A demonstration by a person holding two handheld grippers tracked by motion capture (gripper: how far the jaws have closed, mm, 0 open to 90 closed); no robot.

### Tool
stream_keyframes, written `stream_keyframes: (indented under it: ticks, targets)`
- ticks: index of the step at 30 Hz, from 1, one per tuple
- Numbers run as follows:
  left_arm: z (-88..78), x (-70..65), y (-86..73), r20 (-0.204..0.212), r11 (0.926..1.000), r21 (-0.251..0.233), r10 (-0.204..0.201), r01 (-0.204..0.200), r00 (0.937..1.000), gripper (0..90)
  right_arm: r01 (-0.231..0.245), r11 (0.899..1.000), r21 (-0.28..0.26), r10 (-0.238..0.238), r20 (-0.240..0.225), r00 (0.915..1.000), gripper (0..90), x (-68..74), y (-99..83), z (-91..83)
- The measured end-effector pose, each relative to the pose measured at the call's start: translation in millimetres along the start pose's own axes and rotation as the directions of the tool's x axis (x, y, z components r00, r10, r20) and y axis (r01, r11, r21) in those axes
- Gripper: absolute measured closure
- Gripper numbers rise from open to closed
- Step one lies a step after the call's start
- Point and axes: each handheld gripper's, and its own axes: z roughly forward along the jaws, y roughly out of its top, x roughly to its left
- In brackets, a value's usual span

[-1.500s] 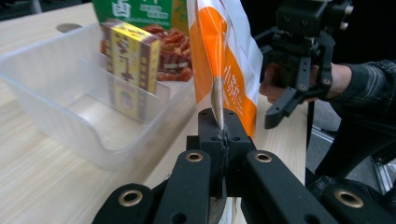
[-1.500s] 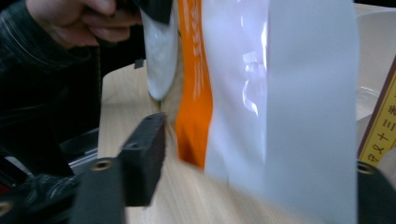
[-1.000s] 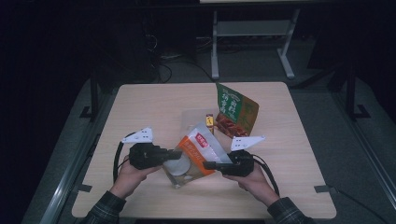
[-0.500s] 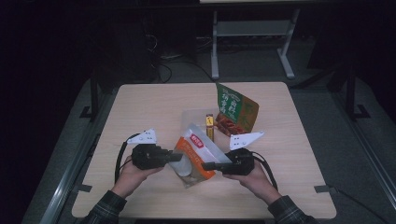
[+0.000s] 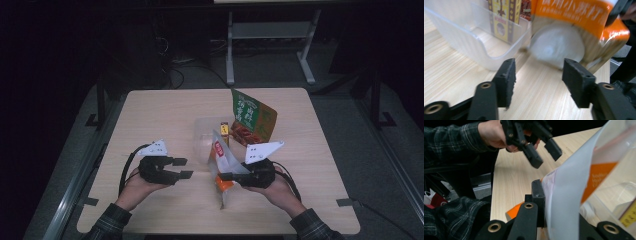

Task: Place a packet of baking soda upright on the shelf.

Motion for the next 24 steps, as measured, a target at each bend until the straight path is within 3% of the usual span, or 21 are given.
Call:
stream_keyframes:
  ticks: [4, 11, 19, 24]
  targets:
    - [0.0, 0.6, -10.9, -0.012, 0.9996, 0.026, -0.01, 0.01, 0.9999, 34.4, -0.001, 1.0, -0.019, 0.001, -0.002, 1.0, 90.0, -4.3, 5.1, -12.8]
    - [1.2, 2.3, -32.4, -0.03, 0.9961, 0.083, -0.027, 0.03, 0.9992, 26.8, 0.025, 1.0, 0.003, -0.025, -0.002, 0.9997, 90.0, -7.6, 13.3, -15.3]
    - [6.9, 5.7, -36.3, -0.034, 0.993, 0.111, -0.038, 0.042, 0.9987, 24.0, 0.054, 0.998, 0.01, -0.054, -0.024, 0.9983, 90.0, -8.4, 28.5, -16.0]
    - [8.1, 6.6, -37.4, -0.036, 0.9929, 0.098, -0.064, 0.067, 0.9973, 23.3, 0.076, 0.997, 0.0, -0.076, -0.029, 0.9967, 90.0, -13.0, 41.0, -17.0]
